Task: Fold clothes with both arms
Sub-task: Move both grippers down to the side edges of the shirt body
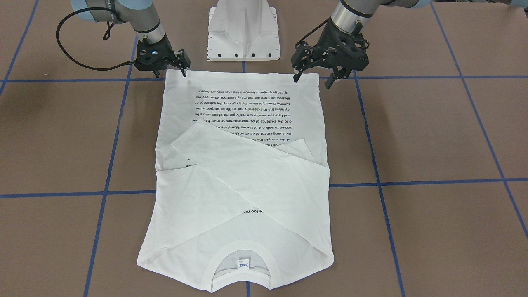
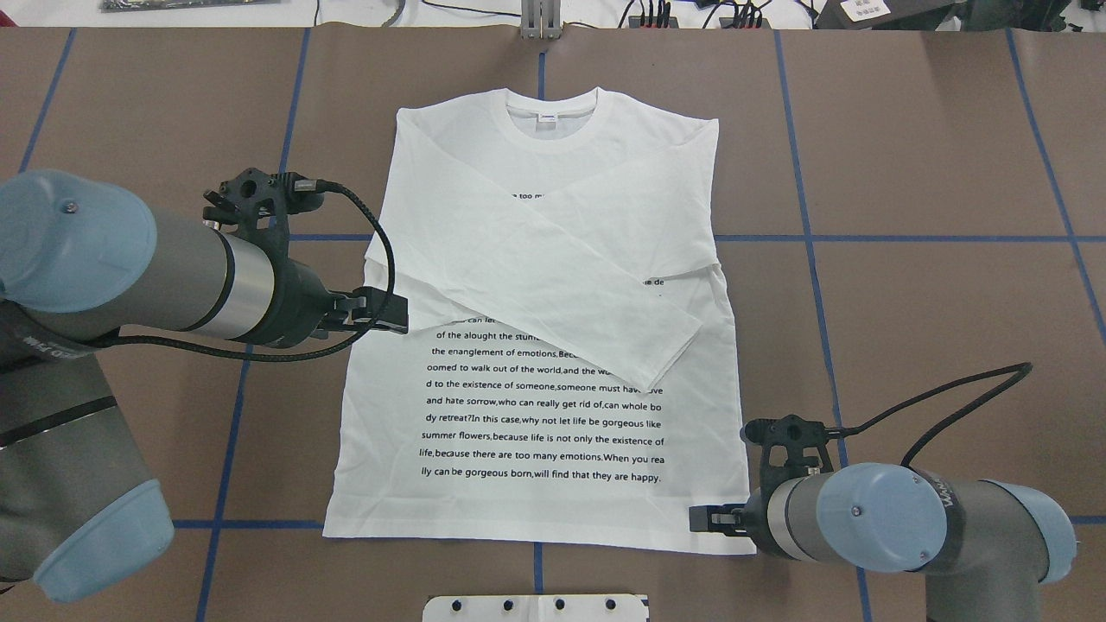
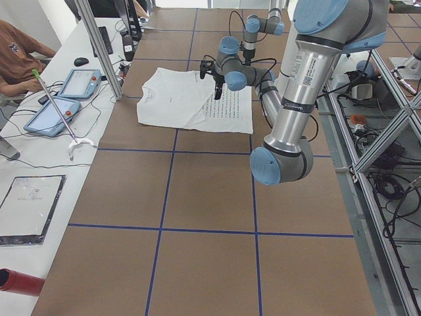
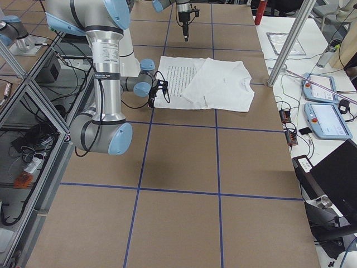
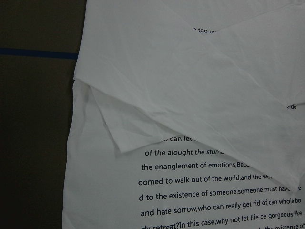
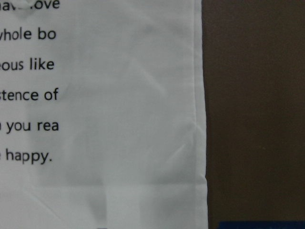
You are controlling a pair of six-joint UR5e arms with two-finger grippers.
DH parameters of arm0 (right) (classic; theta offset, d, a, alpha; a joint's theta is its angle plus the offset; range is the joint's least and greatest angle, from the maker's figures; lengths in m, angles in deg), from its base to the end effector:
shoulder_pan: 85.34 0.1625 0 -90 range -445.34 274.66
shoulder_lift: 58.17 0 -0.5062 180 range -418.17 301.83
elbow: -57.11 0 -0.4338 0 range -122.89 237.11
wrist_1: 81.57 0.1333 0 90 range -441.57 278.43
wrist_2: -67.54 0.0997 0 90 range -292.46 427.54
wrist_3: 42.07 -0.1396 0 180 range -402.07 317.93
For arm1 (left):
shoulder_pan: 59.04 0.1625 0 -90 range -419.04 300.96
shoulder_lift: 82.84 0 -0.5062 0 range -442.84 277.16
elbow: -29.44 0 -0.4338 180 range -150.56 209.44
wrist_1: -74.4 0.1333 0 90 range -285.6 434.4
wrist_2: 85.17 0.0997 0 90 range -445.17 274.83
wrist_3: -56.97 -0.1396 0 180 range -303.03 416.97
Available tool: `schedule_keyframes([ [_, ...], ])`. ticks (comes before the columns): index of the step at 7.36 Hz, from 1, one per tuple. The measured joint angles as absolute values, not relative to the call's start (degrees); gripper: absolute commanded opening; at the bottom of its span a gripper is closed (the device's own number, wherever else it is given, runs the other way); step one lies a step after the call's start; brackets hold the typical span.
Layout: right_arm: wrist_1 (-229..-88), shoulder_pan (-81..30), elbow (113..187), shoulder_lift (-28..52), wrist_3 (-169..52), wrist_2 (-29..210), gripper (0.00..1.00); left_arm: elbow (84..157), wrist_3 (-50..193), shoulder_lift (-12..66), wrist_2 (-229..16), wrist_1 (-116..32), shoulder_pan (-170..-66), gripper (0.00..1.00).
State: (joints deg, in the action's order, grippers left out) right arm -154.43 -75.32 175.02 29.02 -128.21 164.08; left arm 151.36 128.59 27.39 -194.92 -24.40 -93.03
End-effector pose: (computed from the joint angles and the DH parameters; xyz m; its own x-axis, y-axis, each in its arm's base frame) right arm -0.5384 -0.2143 0.4656 0.6652 0.0496 0.7450 -0.0450 0.9986 -0.0263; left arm 0.4531 -0.4093 0.2716 0.4707 0.0405 -0.8813 0.1399 0.9829 0.1199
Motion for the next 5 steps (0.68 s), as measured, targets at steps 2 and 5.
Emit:
schedule_keyframes([
  [2,-154.56,-75.32,174.87,29.11,-128.4,164.11,0.67,151.42,128.6,27.38,-194.87,-24.39,-92.83,0.99],
  [5,-154.78,-75.24,175.07,29.36,-129.29,164.06,0.63,151.36,128.6,27.27,-194.85,-24.39,-92.79,0.99],
])
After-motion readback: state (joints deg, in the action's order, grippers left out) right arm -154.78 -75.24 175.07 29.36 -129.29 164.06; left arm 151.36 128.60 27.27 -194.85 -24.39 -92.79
